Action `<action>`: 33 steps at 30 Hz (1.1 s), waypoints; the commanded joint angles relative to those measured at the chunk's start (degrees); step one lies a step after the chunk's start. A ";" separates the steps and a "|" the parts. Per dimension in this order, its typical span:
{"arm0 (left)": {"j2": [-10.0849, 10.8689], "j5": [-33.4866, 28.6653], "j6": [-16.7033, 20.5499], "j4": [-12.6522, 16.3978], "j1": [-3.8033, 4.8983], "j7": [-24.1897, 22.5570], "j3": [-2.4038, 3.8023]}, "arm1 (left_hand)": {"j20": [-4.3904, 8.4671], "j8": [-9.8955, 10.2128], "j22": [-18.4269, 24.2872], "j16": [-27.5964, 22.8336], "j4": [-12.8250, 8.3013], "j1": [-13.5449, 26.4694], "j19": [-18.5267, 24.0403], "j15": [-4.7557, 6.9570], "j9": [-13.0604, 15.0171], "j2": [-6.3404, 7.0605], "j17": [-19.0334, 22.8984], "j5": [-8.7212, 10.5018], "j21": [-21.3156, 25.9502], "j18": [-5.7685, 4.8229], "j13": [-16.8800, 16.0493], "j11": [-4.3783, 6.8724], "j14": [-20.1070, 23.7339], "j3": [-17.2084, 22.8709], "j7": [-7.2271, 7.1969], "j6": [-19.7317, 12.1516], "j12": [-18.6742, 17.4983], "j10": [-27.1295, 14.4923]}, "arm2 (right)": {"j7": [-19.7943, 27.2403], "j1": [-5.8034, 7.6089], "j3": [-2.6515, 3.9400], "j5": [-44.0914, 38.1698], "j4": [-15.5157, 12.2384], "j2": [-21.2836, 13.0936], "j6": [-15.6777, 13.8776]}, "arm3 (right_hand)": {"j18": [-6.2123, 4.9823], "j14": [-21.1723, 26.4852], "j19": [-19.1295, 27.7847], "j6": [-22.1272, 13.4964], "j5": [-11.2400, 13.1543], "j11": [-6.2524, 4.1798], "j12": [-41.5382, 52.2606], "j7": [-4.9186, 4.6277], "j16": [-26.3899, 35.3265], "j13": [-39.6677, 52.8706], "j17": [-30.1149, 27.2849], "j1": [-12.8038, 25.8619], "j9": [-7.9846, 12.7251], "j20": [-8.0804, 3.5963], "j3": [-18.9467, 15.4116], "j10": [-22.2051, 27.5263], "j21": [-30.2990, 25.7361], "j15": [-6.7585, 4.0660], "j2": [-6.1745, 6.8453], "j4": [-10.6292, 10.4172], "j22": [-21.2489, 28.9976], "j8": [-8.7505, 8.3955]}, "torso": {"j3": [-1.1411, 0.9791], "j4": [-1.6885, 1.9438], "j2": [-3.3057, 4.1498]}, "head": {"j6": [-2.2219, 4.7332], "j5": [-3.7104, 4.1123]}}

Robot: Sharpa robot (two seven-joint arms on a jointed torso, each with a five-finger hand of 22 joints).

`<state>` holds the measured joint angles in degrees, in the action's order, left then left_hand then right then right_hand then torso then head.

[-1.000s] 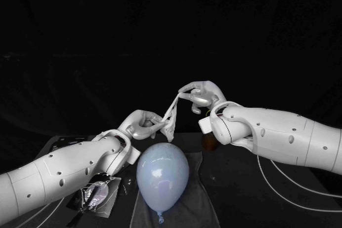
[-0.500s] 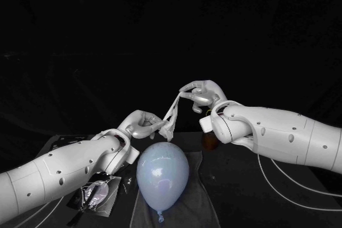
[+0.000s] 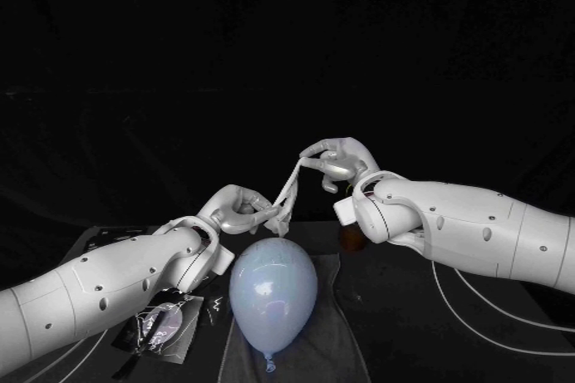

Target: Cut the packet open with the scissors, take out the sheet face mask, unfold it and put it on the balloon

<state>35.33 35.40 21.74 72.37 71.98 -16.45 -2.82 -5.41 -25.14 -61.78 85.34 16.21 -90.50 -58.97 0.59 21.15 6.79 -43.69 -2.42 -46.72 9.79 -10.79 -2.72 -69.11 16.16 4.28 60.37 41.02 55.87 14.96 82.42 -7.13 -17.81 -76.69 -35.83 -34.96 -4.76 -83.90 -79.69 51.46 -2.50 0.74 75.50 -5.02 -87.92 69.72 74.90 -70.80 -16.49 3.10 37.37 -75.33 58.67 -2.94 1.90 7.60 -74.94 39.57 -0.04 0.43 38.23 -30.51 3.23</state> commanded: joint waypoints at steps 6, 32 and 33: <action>0.12 -2.50 -2.26 0.16 0.03 -0.78 0.05 | -0.61 0.94 1.45 -0.97 0.55 3.72 2.64 -1.03 -0.55 -5.41 3.24 -0.25 2.84 0.39 0.83 -0.93 2.64 0.05 1.51 -2.72 -2.07 -1.63 | -0.28 -0.32 0.00 -0.98 0.56 0.09 0.94 | -0.85 -4.56 0.12 0.42 -0.29 -0.04 0.27 -0.02 -0.32 -0.01 9.53 0.55 -0.08 0.09 0.33 -0.25 -0.39 0.00 -0.21 -0.05 -7.50 0.33 | 0.00 -0.03 0.03 | -0.10 -0.06; 0.39 -7.18 -1.66 0.11 0.06 -0.15 0.07 | -0.38 -2.20 -1.02 0.62 0.69 8.93 0.48 -0.20 -1.16 -3.90 -2.42 -0.26 0.06 0.04 -0.78 0.07 -0.27 -3.97 -1.24 1.99 -0.23 0.91 | -0.66 -0.51 -0.12 -1.44 1.72 0.20 1.11 | -0.85 -4.54 0.12 0.39 -0.28 -0.04 0.23 -0.02 -0.29 -0.06 9.45 0.58 -0.11 0.09 0.35 -0.22 -0.41 0.00 -0.19 -0.02 -7.50 0.35 | -0.01 0.02 -0.02 | -0.45 0.18; 0.41 -7.31 -1.93 0.10 0.06 -0.10 0.07 | -0.44 -2.09 -0.91 0.59 0.75 11.01 0.74 -0.27 -1.31 -5.63 -2.17 -0.23 0.36 0.08 -0.79 0.02 -0.05 -4.22 -0.83 1.56 -0.38 0.54 | -0.67 -0.51 -0.12 -1.46 1.74 0.19 1.12 | -0.85 -4.54 0.12 0.39 -0.28 -0.04 0.23 -0.02 -0.29 -0.06 9.45 0.58 -0.11 0.09 0.35 -0.22 -0.41 0.00 -0.19 -0.02 -7.50 0.35 | -0.01 0.01 0.00 | -0.43 0.16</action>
<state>35.77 29.81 20.90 72.40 71.99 -16.41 -2.81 -5.75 -27.73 -62.87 85.64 17.00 -80.50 -58.58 0.46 20.17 1.51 -46.02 -2.40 -46.68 9.69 -11.60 -2.79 -69.48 12.32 3.22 62.39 40.93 56.79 14.25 81.91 -7.28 -18.49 -75.01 -35.66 -34.55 -4.76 -83.90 -79.68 51.56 -2.50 0.74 75.49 -5.13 -87.97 69.60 74.92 -70.80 -16.55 3.10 37.37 -75.33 58.45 -2.93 1.90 7.60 -74.95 39.67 -0.04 0.43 38.23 -31.01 3.38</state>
